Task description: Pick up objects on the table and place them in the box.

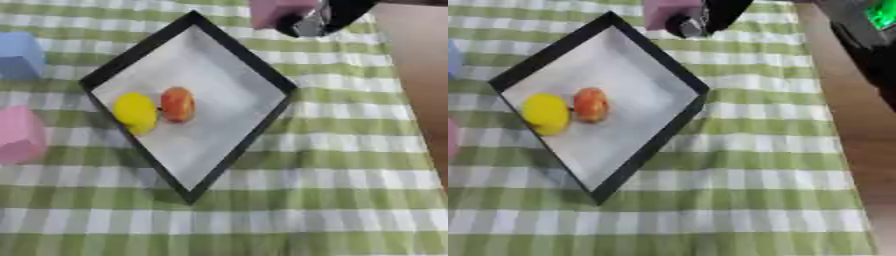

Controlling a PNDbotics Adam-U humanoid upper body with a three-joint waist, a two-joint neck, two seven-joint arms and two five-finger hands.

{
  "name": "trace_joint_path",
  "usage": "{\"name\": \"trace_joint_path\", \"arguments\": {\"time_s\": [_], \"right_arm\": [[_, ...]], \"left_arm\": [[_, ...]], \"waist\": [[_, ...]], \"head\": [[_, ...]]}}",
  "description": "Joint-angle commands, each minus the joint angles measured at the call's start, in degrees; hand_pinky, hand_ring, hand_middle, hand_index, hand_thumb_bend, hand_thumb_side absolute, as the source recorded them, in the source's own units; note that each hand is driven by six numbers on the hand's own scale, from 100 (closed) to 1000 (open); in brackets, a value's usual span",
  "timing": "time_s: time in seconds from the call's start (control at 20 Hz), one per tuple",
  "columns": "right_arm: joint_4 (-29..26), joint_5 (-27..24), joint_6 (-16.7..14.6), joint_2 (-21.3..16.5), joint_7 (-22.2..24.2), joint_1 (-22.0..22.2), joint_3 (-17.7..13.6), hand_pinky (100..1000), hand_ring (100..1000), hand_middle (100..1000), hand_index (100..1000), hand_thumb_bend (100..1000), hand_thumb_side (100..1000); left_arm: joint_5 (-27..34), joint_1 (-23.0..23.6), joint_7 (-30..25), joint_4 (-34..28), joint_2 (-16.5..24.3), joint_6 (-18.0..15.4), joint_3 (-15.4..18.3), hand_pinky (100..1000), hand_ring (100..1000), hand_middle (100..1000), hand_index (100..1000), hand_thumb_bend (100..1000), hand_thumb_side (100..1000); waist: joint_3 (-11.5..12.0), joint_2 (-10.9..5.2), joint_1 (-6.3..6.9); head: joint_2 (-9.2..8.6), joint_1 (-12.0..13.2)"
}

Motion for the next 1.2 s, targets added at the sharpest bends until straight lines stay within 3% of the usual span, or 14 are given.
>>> {"name": "trace_joint_path", "arguments": {"time_s": [0.05, 0.45, 0.7, 0.9, 1.2], "right_arm": [[-1.21, 0.01, 0.98, 1.46, 1.56, -2.06, 1.59, 763, 598, 453, 603, 296, 100], [-1.22, 3.20, 2.86, 7.54, 7.22, -4.75, 8.82, 760, 601, 461, 611, 298, 100], [-0.40, 3.90, 4.48, 9.90, 7.78, -5.29, 12.19, 759, 600, 461, 611, 295, 100], [3.55, 5.40, 4.40, 13.93, 7.79, -5.76, 15.01, 756, 599, 462, 610, 293, 100], [11.79, 9.36, 1.53, 20.73, 7.80, -5.84, 17.83, 752, 598, 463, 611, 289, 100]], "left_arm": [[-0.39, -0.43, -0.13, -1.05, 1.94, -0.07, 0.49, 804, 733, 684, 769, 1000, 545], [-0.37, -0.41, -0.36, -1.01, 1.69, -0.03, 0.23, 803, 733, 684, 769, 1000, 543], [-0.33, -0.50, -0.47, -0.97, 1.47, -0.06, 0.07, 803, 733, 683, 769, 1000, 544], [-0.34, -0.69, -0.63, -0.99, 1.21, -0.08, -0.11, 802, 733, 683, 768, 1000, 544], [-0.38, -0.90, -0.85, -1.08, 0.96, -0.05, -0.29, 803, 735, 679, 767, 1000, 543]], "waist": [[-0.04, -2.70, 0.08], [0.44, -2.87, 0.01], [0.70, -2.89, -0.25], [0.93, -2.94, -0.24], [1.45, -2.92, -0.19]], "head": [[0.07, 0.00], [0.20, -0.07], [0.31, 0.09], [0.32, -0.09], [0.27, -0.51]]}}
